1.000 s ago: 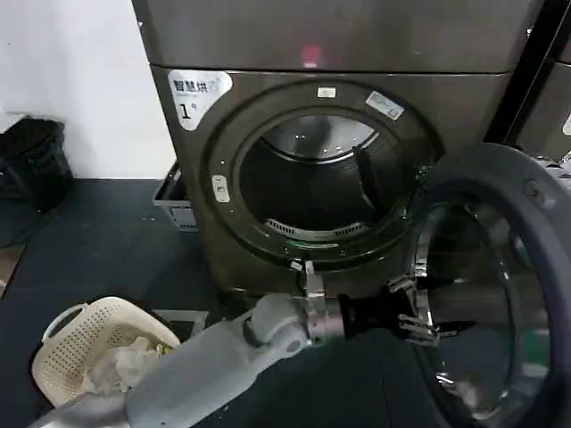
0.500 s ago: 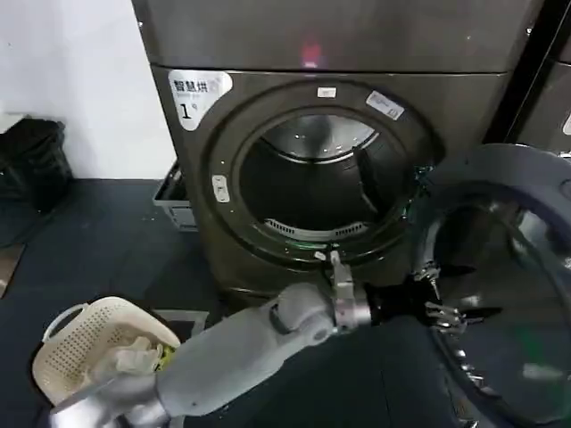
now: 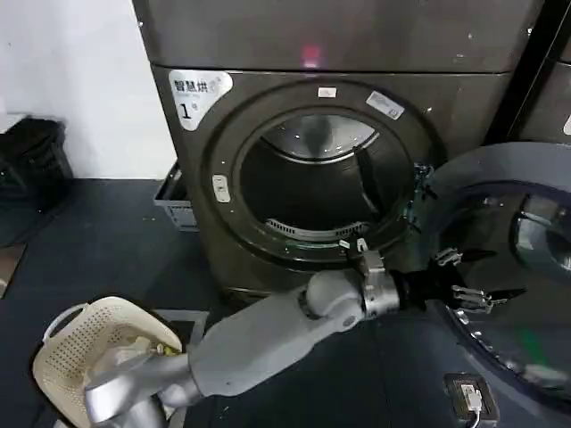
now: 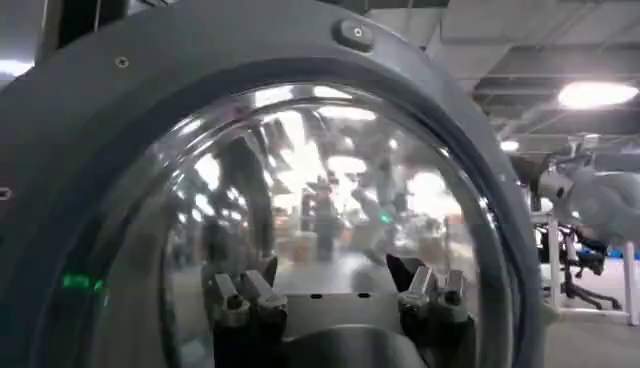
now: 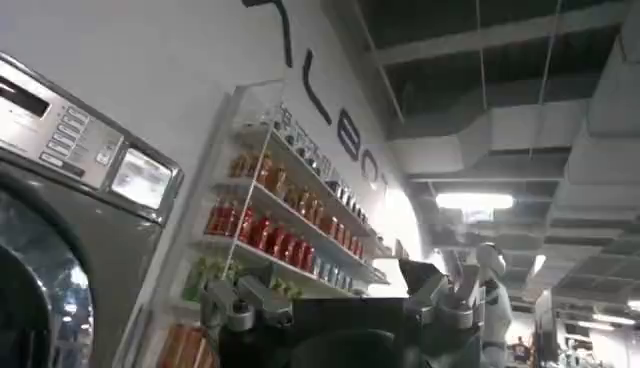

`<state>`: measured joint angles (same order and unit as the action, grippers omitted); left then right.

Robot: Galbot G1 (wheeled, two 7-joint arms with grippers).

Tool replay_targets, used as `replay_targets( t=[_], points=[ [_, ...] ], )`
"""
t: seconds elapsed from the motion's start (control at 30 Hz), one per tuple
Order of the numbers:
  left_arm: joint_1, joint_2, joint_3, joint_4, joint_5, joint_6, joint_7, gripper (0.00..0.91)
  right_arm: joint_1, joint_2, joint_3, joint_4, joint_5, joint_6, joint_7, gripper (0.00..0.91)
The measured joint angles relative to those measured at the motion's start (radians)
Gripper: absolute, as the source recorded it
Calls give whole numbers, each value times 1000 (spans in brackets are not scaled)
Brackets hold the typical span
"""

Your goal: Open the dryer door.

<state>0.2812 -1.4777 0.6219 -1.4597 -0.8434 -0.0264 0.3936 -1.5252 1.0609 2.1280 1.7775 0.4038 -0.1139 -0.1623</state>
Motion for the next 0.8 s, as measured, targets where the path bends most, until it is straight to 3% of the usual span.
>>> replay_targets(
  t=[0.8],
  points=[
    [-30,-132,23,197,78,-101,-54,907,-14,-1,24,5,-4,3,-4,907]
  ],
)
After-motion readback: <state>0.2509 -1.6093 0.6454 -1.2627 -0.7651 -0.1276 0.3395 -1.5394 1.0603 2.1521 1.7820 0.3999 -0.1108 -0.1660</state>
